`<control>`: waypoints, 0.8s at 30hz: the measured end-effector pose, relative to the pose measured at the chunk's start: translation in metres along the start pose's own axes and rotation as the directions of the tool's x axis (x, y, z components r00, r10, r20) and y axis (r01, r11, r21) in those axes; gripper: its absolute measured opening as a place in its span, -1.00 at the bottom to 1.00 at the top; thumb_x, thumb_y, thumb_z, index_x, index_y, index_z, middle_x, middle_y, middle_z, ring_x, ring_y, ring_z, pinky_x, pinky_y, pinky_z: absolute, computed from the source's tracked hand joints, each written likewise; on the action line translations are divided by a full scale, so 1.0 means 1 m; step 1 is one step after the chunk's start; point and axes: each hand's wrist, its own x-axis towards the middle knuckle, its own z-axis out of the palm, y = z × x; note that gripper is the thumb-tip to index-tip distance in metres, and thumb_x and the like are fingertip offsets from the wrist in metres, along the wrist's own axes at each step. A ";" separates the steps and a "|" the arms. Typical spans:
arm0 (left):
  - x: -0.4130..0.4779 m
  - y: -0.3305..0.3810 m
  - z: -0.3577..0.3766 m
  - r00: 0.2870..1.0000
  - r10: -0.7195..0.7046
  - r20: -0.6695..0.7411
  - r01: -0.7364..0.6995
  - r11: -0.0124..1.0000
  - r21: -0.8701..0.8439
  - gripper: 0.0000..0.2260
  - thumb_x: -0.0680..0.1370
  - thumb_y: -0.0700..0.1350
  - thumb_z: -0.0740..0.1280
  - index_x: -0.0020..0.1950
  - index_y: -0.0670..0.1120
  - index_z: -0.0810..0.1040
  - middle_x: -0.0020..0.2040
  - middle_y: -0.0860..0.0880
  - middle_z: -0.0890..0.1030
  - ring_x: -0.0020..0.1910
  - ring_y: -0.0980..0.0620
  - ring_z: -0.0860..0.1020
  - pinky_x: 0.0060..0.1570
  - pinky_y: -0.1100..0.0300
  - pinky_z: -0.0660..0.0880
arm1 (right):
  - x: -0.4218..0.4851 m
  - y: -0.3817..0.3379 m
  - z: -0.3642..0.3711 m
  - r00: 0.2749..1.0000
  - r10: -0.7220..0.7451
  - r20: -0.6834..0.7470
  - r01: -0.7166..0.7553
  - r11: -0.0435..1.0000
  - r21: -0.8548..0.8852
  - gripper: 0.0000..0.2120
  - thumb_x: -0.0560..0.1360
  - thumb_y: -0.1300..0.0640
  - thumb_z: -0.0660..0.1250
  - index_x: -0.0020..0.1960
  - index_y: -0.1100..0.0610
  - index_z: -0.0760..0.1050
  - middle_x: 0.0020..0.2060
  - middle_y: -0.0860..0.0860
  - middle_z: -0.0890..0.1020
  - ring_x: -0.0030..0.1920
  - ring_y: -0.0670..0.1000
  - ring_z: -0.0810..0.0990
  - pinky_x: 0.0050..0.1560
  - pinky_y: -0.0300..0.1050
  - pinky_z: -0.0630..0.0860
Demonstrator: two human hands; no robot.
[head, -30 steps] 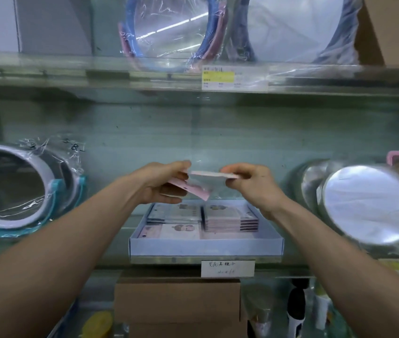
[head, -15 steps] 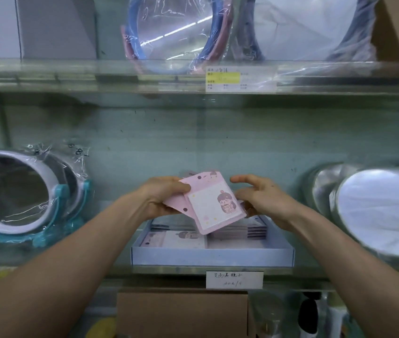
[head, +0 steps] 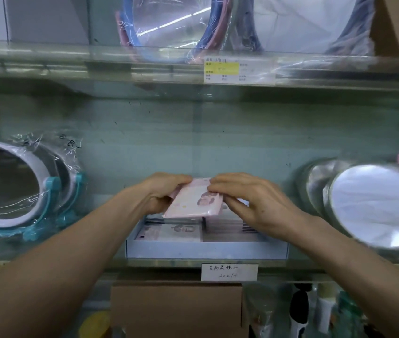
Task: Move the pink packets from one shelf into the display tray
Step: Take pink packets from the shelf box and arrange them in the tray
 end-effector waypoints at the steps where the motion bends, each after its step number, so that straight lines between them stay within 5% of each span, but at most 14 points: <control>1: 0.000 0.000 0.002 0.999 0.023 -0.043 -0.020 0.998 0.051 -0.83 0.60 -0.14 0.26 0.01 -0.23 0.56 -0.12 -0.19 0.62 -0.29 -0.05 0.58 -0.33 0.14 0.59 | 0.002 -0.004 -0.004 0.999 -0.006 -0.042 0.007 1.000 0.016 -0.68 0.52 0.07 0.18 0.16 0.08 0.62 0.08 -0.02 0.67 0.10 0.03 0.63 0.00 0.02 0.61; 3: -0.001 0.000 0.003 0.990 0.075 -0.117 -0.061 0.991 0.118 -0.87 0.57 -0.17 0.30 -0.03 -0.23 0.57 -0.12 -0.19 0.61 -0.23 -0.10 0.59 -0.26 0.09 0.62 | 0.006 -0.007 -0.016 0.997 0.012 -0.072 -0.014 0.999 -0.037 -0.75 0.51 0.11 0.23 0.10 0.09 0.63 -0.07 -0.01 0.70 -0.08 0.08 0.67 -0.18 0.04 0.62; 6: -0.001 0.000 -0.003 0.978 0.132 -0.159 -0.102 0.978 0.180 -0.90 0.54 -0.29 0.28 -0.11 -0.18 0.58 -0.14 -0.15 0.60 -0.30 -0.03 0.58 -0.40 0.20 0.60 | 0.004 -0.002 -0.031 0.986 0.103 0.133 -0.071 0.972 -0.224 -0.82 0.53 0.10 0.23 0.01 0.06 0.61 -0.13 -0.03 0.66 -0.12 0.10 0.61 -0.19 -0.04 0.54; 8: -0.001 0.001 -0.008 0.974 0.144 -0.173 -0.110 0.976 0.190 -0.84 0.55 -0.35 0.24 -0.09 -0.14 0.57 -0.06 -0.16 0.60 -0.29 -0.01 0.57 -0.32 0.15 0.58 | -0.001 0.000 -0.031 0.951 0.175 0.256 -0.087 0.943 -0.322 -0.82 0.51 0.07 0.20 -0.02 0.07 0.57 -0.12 -0.03 0.63 -0.10 0.10 0.58 -0.19 -0.09 0.48; 12: -0.003 -0.001 -0.009 0.974 0.150 -0.169 -0.121 0.977 0.173 -0.54 0.53 -0.41 0.22 0.39 -0.07 0.39 0.14 -0.21 0.57 -0.23 -0.03 0.57 -0.46 0.18 0.58 | -0.004 -0.005 -0.013 0.847 0.276 0.454 -0.059 0.898 -0.435 -0.85 0.48 0.12 0.18 -0.14 0.11 0.52 -0.14 0.03 0.57 -0.08 0.12 0.53 -0.27 -0.13 0.32; 15: -0.002 -0.004 -0.007 0.976 0.147 -0.162 -0.123 0.981 0.148 -0.34 0.52 -0.41 0.26 0.53 -0.01 0.13 0.13 -0.19 0.56 -0.24 -0.03 0.57 -0.35 0.07 0.58 | 0.000 -0.006 -0.007 0.790 0.346 0.506 -0.127 0.900 -0.417 -0.86 0.43 0.15 0.21 -0.16 0.13 0.54 -0.21 0.05 0.58 -0.13 0.14 0.51 -0.27 -0.12 0.35; 17: -0.003 -0.005 -0.006 0.977 0.132 -0.166 -0.115 0.987 0.109 -0.45 0.52 -0.41 0.28 0.47 -0.12 0.26 0.07 -0.18 0.57 -0.26 -0.02 0.55 -0.26 0.04 0.55 | 0.004 -0.006 -0.010 0.698 0.406 0.589 -0.262 0.911 -0.318 -0.82 0.45 0.12 0.26 -0.06 0.06 0.63 -0.20 -0.03 0.63 -0.14 0.05 0.55 -0.18 -0.16 0.46; 20: -0.007 -0.004 -0.003 0.985 0.111 -0.133 -0.099 0.991 0.091 -0.85 0.53 -0.39 0.27 -0.01 -0.18 0.54 0.01 -0.21 0.60 -0.26 -0.02 0.55 -0.21 0.07 0.55 | 0.004 0.000 -0.010 0.497 0.433 0.752 -0.508 0.848 -0.152 -0.81 0.47 0.00 0.35 0.04 -0.05 0.66 -0.14 -0.16 0.65 -0.09 -0.07 0.60 0.03 -0.17 0.56; 24: -0.006 -0.005 -0.003 0.985 0.121 -0.124 -0.112 0.991 0.079 -0.78 0.52 -0.39 0.27 0.09 -0.17 0.55 -0.14 -0.14 0.61 -0.25 -0.04 0.56 -0.22 0.07 0.55 | 0.001 0.010 -0.003 0.366 0.475 0.800 -0.599 0.778 -0.188 -0.68 0.43 -0.19 0.32 -0.06 0.02 0.68 -0.19 -0.02 0.65 -0.19 -0.04 0.54 0.08 -0.06 0.56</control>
